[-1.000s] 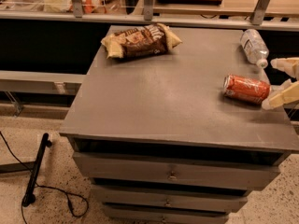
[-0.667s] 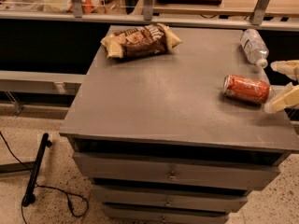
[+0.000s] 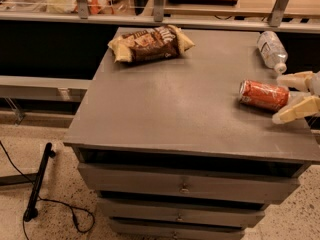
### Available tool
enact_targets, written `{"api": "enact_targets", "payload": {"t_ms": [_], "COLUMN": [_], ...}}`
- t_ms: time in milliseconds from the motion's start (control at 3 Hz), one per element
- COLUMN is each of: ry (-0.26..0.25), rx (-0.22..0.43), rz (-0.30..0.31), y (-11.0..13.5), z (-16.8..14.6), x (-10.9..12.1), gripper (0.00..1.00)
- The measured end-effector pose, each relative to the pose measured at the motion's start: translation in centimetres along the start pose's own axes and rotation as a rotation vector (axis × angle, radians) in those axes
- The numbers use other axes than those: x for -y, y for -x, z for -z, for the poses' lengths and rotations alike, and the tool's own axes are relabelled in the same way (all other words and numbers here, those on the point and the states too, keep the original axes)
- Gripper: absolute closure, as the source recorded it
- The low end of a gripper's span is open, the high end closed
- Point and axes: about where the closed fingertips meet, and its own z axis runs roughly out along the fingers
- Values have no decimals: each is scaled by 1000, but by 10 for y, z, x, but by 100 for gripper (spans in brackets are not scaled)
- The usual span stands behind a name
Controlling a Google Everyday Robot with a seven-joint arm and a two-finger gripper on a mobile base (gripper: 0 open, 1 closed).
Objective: Move coke can near brown chip bag
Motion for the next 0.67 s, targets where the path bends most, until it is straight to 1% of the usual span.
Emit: {"api": "enact_targets", "payload": {"t_ms": [333,667], "ry": [22,29], "rx": [-14,-27], "rz": [9,13], "y": [2,2], "z": [-9,-12], "x": [-4,-6], "gripper": [41,64]}}
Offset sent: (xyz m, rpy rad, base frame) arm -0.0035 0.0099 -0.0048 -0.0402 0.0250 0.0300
